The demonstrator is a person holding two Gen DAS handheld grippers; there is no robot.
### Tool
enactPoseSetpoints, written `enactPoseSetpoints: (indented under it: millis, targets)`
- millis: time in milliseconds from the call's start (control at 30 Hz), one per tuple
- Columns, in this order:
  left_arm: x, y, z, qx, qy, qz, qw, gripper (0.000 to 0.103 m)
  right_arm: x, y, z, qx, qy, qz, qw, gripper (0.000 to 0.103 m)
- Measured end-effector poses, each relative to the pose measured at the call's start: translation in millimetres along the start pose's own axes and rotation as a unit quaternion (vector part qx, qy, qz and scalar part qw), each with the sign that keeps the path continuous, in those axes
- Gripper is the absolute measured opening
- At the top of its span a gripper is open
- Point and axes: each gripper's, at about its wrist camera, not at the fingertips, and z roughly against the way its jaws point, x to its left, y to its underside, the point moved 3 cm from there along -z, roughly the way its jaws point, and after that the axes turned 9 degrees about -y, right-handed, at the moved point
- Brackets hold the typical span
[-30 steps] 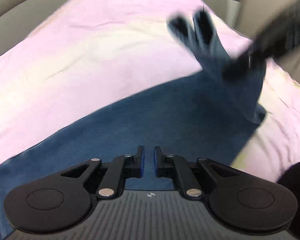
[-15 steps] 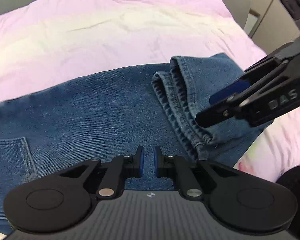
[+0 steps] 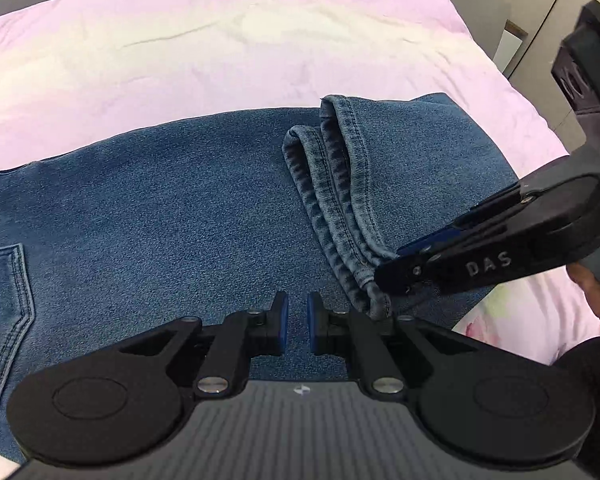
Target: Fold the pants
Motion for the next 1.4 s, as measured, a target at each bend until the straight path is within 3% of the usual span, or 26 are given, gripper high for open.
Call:
enactPoseSetpoints:
  millis: [67, 267, 400, 500, 600, 767, 1000, 1233, 1333, 1400]
  targets:
    - [2.9, -3.0, 0.2, 0.000, 0.008, 0.013, 0.9999, 0.009, 2.7, 2.6, 10.0, -0.012, -0.013, 0.004, 1.000, 0.013]
    - [15.8, -14.7, 0.5, -0.008, 0.051, 0.085, 0.9950, 0.009, 15.9, 8.7, 52.3, -0.050, -0.087, 0.013, 0.995, 0.012]
    - [20.7, -21.3, -4.4, -0.006, 0.065, 0.129, 0.9895, 0.012, 17.8, 11.1, 33.4, -0.033, -0.067, 0.023, 0.997, 0.012]
    - [18.9, -25.3, -13.4, 0.001, 0.072, 0.144, 0.9871, 0.022, 13.7, 12.0, 1.4, -0.015, -0.068, 0.017, 0.997, 0.012]
    - [10.2, -31.0, -29.1, 0.010, 0.076, 0.147, 0.9862, 0.022, 10.2, 11.6, -13.5, -0.014, -0.070, 0.008, 0.997, 0.013]
    - [-12.5, -38.6, -62.4, 0.044, 0.038, 0.117, 0.9915, 0.022, 6.8, 14.4, -15.2, -0.017, -0.076, 0.019, 0.997, 0.014]
    - [-28.2, -47.9, -73.3, 0.062, 0.016, 0.070, 0.9955, 0.024, 0.9, 12.3, -2.1, -0.011, -0.070, 0.042, 0.997, 0.026]
    - [-49.5, -61.3, -79.9, 0.084, -0.018, 0.025, 0.9960, 0.025, -42.0, 12.3, 75.2, -0.074, 0.011, 0.087, 0.993, 0.022]
    - [-61.4, -71.0, -84.0, 0.103, -0.037, 0.008, 0.9940, 0.025, -72.0, 0.7, 96.1, -0.100, 0.066, 0.087, 0.989, 0.018]
    - [-69.9, -76.2, -87.3, 0.112, -0.048, -0.007, 0.9926, 0.025, -90.3, -12.4, 100.2, -0.118, 0.081, 0.079, 0.987, 0.016]
